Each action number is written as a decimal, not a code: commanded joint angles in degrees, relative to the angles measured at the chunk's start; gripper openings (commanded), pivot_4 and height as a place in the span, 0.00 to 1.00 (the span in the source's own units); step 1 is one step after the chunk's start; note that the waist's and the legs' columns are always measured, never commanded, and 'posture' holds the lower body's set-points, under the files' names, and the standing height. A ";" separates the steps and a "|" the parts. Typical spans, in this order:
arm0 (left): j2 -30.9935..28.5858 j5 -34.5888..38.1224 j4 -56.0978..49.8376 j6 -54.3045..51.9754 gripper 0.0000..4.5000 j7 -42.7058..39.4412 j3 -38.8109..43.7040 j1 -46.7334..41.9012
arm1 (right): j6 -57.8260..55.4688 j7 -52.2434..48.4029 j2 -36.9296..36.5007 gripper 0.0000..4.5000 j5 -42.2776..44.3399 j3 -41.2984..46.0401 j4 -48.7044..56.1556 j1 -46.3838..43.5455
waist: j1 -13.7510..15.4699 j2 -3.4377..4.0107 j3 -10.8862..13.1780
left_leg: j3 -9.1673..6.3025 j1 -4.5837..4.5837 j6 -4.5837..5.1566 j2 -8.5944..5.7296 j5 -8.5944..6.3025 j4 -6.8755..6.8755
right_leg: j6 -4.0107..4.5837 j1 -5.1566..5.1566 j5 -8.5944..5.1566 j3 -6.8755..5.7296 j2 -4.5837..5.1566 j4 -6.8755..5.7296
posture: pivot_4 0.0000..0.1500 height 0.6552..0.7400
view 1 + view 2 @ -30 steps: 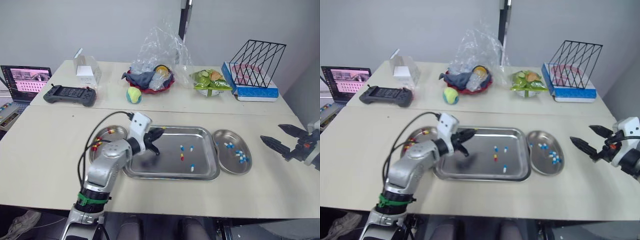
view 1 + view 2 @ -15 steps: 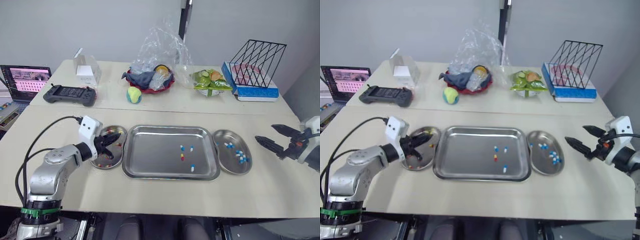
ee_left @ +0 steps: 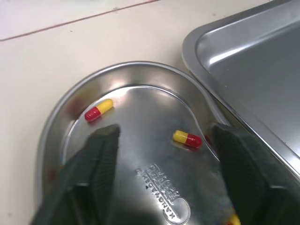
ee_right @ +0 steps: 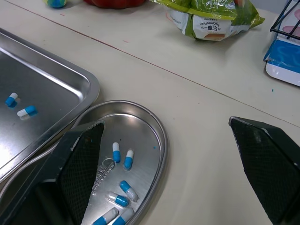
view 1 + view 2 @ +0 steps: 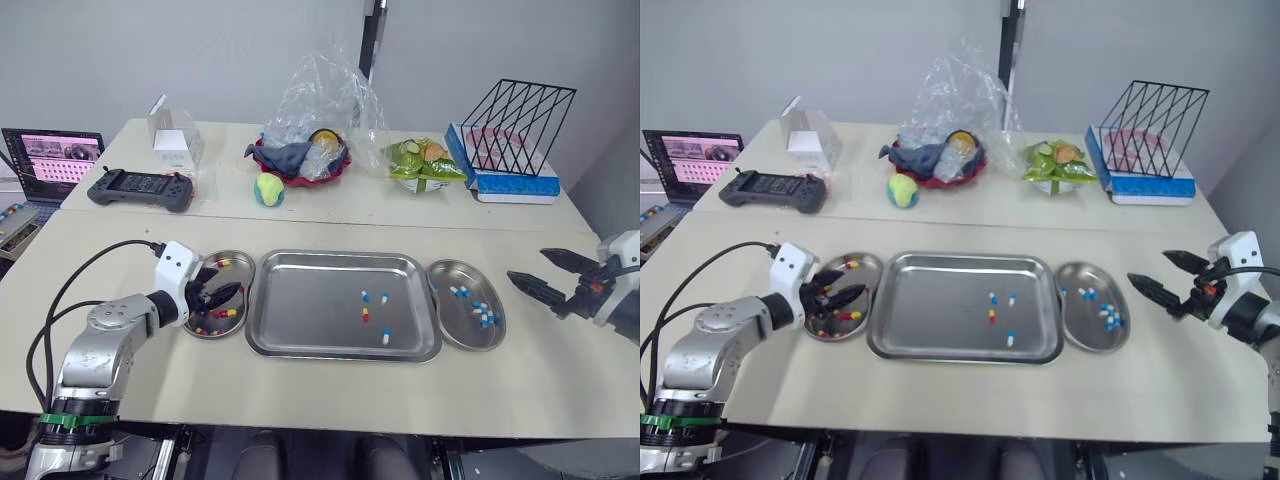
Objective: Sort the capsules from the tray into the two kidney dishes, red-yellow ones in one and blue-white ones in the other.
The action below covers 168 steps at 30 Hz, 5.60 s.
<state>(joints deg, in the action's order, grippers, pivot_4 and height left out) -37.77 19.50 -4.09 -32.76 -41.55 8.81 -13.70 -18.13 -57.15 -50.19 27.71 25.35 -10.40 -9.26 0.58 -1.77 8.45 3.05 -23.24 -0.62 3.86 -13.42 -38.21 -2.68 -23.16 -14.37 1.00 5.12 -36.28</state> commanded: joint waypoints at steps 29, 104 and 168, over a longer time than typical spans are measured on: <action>-15.40 6.08 27.27 17.19 0.99 -17.72 20.78 4.24 | 6.34 0.41 -0.28 1.00 -2.35 0.27 -6.86 -3.16 | -0.47 0.00 0.04 | 0.11 0.01 0.01 0.06 -0.01 0.16 | 0.01 -0.06 0.00 -0.02 0.03 0.06 | 1.00 0.92; 4.32 -0.72 -0.12 -1.43 0.99 -23.52 -30.14 -28.80 | -15.22 2.97 3.26 1.00 12.98 17.63 40.31 26.61 | 0.14 0.01 0.05 | -0.21 -0.11 0.04 -0.02 -0.02 -0.04 | -0.04 0.02 -0.02 0.38 -0.33 0.07 | 1.00 0.92; 17.69 -8.04 -2.07 -4.74 0.46 -4.43 -30.93 -23.39 | -17.17 6.64 0.61 1.00 13.00 14.10 40.52 24.78 | 0.44 0.04 0.03 | -0.54 -0.30 0.09 -0.30 0.01 -0.16 | -0.18 0.09 -0.12 1.55 -0.86 0.12 | 1.00 0.92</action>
<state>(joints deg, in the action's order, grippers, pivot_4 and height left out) -20.40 10.83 -6.17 -41.24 -44.07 -23.36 -35.78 -36.66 -50.45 -49.57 40.69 38.61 29.85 16.04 1.02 -1.72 8.48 2.51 -23.54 -0.50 3.55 -13.40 -38.37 -2.86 -23.07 -14.49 2.56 4.25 -36.16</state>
